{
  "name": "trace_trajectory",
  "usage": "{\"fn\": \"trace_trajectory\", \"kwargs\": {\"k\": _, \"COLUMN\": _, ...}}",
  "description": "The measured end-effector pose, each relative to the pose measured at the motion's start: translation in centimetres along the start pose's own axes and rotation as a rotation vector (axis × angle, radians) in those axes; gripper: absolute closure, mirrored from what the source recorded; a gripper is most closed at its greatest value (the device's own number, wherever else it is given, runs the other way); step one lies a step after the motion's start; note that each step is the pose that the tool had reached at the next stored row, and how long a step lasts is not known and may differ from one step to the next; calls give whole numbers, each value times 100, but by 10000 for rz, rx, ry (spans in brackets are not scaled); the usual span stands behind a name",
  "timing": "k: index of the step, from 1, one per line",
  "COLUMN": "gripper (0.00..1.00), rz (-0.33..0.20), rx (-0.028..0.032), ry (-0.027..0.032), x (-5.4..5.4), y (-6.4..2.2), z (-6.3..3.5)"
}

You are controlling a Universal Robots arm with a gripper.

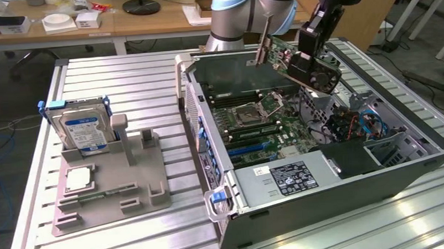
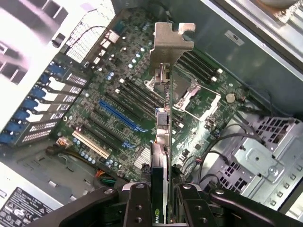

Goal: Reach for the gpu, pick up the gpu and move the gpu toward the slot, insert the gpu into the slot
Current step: 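Insert the gpu into the slot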

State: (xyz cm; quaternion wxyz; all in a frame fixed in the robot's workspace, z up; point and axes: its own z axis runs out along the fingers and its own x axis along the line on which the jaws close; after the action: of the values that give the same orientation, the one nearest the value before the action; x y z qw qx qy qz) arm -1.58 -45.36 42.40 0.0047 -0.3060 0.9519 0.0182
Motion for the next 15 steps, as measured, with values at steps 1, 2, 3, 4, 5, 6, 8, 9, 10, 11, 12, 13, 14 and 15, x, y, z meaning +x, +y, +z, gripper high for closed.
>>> {"fn": "trace_trajectory", "kwargs": {"k": 1, "gripper": 74, "rz": -125, "rx": -3, "ry": 4, "x": 0, "y": 0, "z": 0}}
{"fn": "trace_trajectory", "kwargs": {"k": 2, "gripper": 74, "rz": -248, "rx": -5, "ry": 8, "x": 1, "y": 0, "z": 0}}
{"fn": "trace_trajectory", "kwargs": {"k": 3, "gripper": 74, "rz": -373, "rx": -8, "ry": 12, "x": 1, "y": 1, "z": 0}}
{"fn": "trace_trajectory", "kwargs": {"k": 4, "gripper": 74, "rz": -499, "rx": -10, "ry": 16, "x": 1, "y": 1, "z": 0}}
{"fn": "trace_trajectory", "kwargs": {"k": 5, "gripper": 74, "rz": -623, "rx": -12, "ry": 20, "x": 1, "y": 1, "z": 0}}
{"fn": "trace_trajectory", "kwargs": {"k": 6, "gripper": 74, "rz": -746, "rx": -16, "ry": 23, "x": 2, "y": 1, "z": 0}}
{"fn": "trace_trajectory", "kwargs": {"k": 8, "gripper": 74, "rz": -994, "rx": -20, "ry": 31, "x": 2, "y": 2, "z": 0}}
{"fn": "trace_trajectory", "kwargs": {"k": 9, "gripper": 74, "rz": -1112, "rx": -23, "ry": 35, "x": 3, "y": 2, "z": 0}}
{"fn": "trace_trajectory", "kwargs": {"k": 10, "gripper": 74, "rz": -1234, "rx": -25, "ry": 40, "x": 3, "y": 2, "z": 0}}
{"fn": "trace_trajectory", "kwargs": {"k": 11, "gripper": 74, "rz": -1353, "rx": -27, "ry": 43, "x": 3, "y": 2, "z": 0}}
{"fn": "trace_trajectory", "kwargs": {"k": 12, "gripper": 74, "rz": -1472, "rx": -30, "ry": 47, "x": 3, "y": 2, "z": 0}}
{"fn": "trace_trajectory", "kwargs": {"k": 13, "gripper": 74, "rz": -1591, "rx": -32, "ry": 50, "x": 4, "y": 2, "z": 0}}
{"fn": "trace_trajectory", "kwargs": {"k": 14, "gripper": 74, "rz": -1720, "rx": -35, "ry": 55, "x": 4, "y": 3, "z": 0}}
{"fn": "trace_trajectory", "kwargs": {"k": 15, "gripper": 74, "rz": -1842, "rx": -37, "ry": 59, "x": 4, "y": 3, "z": 0}}
